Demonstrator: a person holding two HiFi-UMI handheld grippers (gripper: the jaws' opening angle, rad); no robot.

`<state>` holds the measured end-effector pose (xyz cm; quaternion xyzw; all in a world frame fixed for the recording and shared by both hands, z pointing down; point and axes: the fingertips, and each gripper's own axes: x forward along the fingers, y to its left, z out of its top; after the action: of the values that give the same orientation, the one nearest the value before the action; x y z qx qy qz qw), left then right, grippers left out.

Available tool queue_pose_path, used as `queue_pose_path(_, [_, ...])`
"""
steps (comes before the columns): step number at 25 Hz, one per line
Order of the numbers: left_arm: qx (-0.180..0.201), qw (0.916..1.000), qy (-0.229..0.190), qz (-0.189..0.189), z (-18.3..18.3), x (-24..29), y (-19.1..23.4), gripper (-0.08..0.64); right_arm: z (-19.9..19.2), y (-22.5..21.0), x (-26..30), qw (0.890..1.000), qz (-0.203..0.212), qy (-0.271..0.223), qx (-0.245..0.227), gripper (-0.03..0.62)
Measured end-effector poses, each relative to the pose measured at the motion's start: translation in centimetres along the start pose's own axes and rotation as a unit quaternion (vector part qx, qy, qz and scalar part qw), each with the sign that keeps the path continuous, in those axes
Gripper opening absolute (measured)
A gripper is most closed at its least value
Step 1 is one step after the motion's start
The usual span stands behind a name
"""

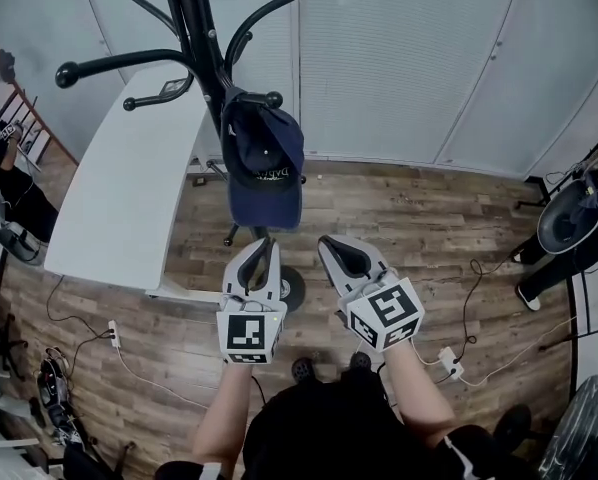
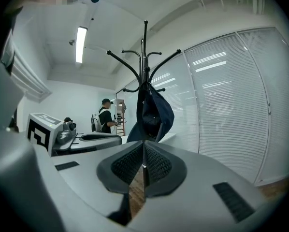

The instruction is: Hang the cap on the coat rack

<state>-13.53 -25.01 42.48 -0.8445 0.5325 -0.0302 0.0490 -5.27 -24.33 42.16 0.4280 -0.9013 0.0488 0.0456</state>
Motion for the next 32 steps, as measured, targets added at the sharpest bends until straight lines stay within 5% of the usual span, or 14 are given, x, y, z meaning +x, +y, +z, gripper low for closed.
queue_pose_path(19, [-0.059, 0.9978, 0.03, -0.004, -3.3, -4.6, -1.7, 0.017, -7.5, 3.2, -1.3, 0.998, 0.034, 0.022, 0.047, 0.032])
queue_pose_path(32, [-0.071, 0.9966, 0.038, -0.019, -3.6, -4.6, -2.4, 0.017, -5.8, 4.7, -0.8, 0.998, 0.051, 0.019, 0.011, 0.031])
